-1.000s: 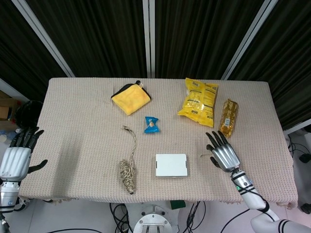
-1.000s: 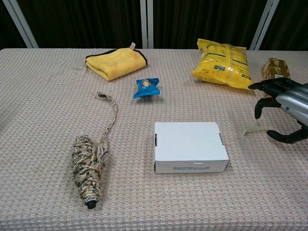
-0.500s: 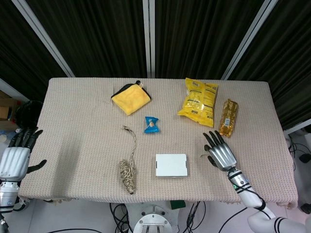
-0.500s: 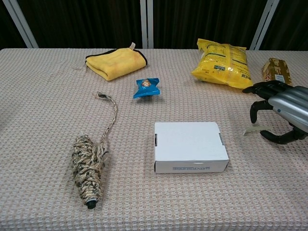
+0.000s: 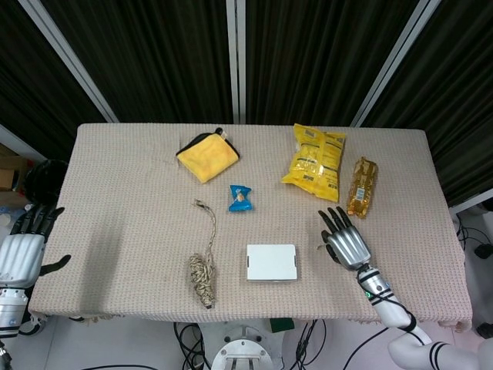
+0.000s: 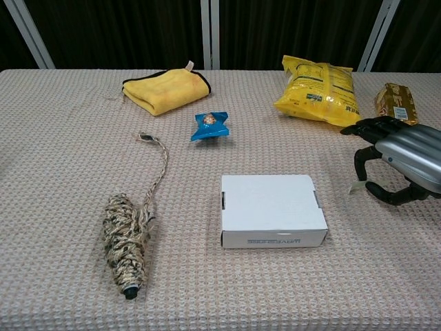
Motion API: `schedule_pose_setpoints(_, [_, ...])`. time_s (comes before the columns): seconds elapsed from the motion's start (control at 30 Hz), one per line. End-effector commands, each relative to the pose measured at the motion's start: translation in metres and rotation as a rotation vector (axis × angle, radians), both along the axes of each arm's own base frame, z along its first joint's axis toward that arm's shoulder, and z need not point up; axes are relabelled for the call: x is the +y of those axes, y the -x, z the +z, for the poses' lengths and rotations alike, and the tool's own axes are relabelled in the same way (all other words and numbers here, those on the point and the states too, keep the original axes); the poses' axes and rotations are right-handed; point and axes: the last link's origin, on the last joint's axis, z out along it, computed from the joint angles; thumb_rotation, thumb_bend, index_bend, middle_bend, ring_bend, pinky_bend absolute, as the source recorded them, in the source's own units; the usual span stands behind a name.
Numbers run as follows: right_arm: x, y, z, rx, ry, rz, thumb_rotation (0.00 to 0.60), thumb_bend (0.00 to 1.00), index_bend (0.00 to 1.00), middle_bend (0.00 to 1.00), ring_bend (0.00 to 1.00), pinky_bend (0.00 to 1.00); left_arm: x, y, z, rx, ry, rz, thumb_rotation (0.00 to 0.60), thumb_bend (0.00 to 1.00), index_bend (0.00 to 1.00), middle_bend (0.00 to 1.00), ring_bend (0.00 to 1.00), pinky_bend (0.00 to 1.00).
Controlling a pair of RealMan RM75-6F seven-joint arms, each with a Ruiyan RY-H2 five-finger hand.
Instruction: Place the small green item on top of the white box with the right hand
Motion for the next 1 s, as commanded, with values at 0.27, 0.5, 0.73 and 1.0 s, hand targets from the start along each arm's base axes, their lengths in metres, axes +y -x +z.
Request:
schedule_pose_setpoints(0.27, [0.0, 0.0, -0.001, -0.001, 0.003, 0.005, 0.6, 0.45, 0.59, 0.05, 0.0, 0.0, 0.0, 0.002, 0.0, -0.002, -0.001, 0.01, 0.6, 0.09, 0.14, 0.11, 0.04, 0.15])
schedule_pose_setpoints(0.5, [-0.001, -0.002, 0.003, -0.017, 0.021, 0.017, 0.6, 0.46, 0.62, 0.06, 0.0, 0.0, 0.0, 0.003, 0.001, -0.004, -0.004, 0.013, 0.6, 0.09, 0.14, 0.11, 0.04, 0.15])
schedule_pose_setpoints(0.73, [-0.001, -0.036, 0.023, -0.104, 0.05, 0.133, 0.6, 0.46, 0.63, 0.06, 0.0, 0.0, 0.0, 0.003, 0.002, -0.004, -0.01, 0.015, 0.6, 0.09, 0.14, 0.11, 0.04, 0.15])
schedule_pose_setpoints(1.0, [0.014, -0.096, 0.032, -0.172, -0.041, 0.279, 0.6, 0.46, 0.64, 0.07, 0.0, 0.0, -0.001, 0.003, 0.002, -0.001, -0.012, 0.018, 0.6, 0.09, 0.14, 0.11, 0.04, 0.15])
